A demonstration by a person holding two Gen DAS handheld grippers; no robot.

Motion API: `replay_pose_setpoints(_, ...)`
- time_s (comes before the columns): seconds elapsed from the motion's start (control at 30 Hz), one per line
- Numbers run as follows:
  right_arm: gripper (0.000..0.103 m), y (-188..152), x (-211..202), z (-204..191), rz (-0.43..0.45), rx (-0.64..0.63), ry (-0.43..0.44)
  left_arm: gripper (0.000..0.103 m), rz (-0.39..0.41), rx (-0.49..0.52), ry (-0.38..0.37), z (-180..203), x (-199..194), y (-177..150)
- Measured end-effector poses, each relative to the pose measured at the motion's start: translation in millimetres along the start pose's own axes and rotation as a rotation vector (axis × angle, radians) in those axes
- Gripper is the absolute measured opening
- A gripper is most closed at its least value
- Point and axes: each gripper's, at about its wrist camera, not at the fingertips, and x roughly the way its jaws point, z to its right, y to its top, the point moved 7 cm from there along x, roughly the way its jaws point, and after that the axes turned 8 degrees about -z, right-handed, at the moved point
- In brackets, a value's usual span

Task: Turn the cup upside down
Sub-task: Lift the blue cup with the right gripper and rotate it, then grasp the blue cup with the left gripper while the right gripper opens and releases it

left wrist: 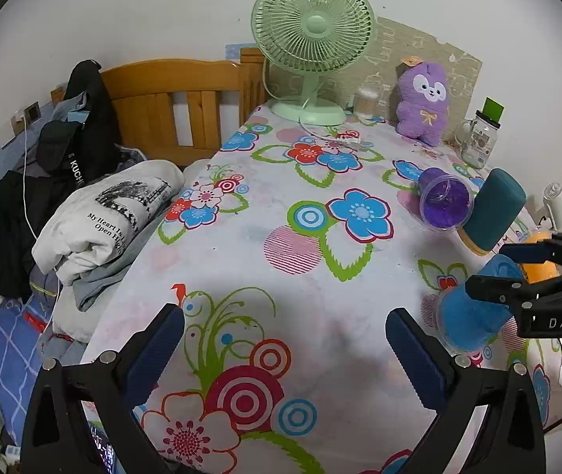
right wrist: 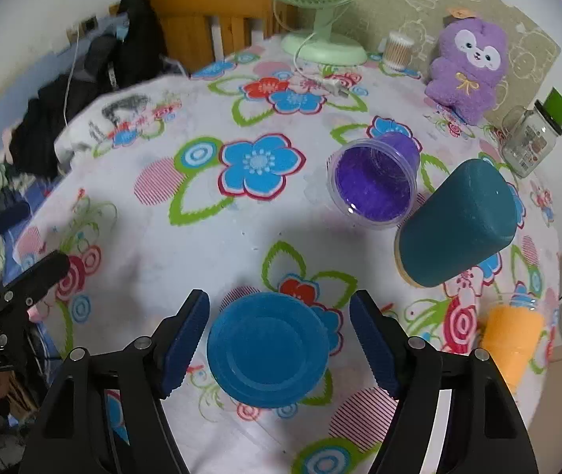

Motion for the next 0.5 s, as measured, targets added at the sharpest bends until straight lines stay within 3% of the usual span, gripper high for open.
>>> replay_pose_setpoints(0.03, 0.06, -0.1, 3.8, -0.9, -0.026, -0.009, 0.003, 0.103, -0.002, 0.0, -0.003, 0.5, 0.0, -0.4)
replay_pose_setpoints(0.07, 0.057, -0.7, 6.3, -1.9, -0.043, -0.01, 0.012, 0.103, -0.003, 0.0, -0.007, 0.6, 0.5, -0.6)
replay_pose_setpoints(0.2, 0.056, 3.6, 2.7, -6.3, -0.02, -0.009, 0.032, 0.103, -0.006, -0.001, -0.012, 0.6, 1.5, -0.7)
replay_pose_setpoints(0.3, 0.056, 21.4, -17.2, -15.8, 0.113, -0.015, 0.054, 0.103, -0.003, -0.004, -0.011, 0.8, 1.8, 0.0)
replay_pose_setpoints(0.37, 0.056, 36.6, -28.7, -20.2, 0.25, 0.014, 0.101, 0.103, -0.003, -0.011, -0.012, 2.6, 1.3, 0.4)
replay_pose_setpoints(0.43, 0.056, 43.3, -29.5, -21.5, 0.355, 0.061, 0.179, 0.103, 0.008, -0.017, -0.016, 5.9, -1.5, 1.0)
replay_pose_setpoints(0.5, 0.056, 41.1, -20.4, -23.5, 0.417, 0.093, 0.182, 0.103, 0.01, -0.011, -0.016, 10.0, -2.9, 0.6)
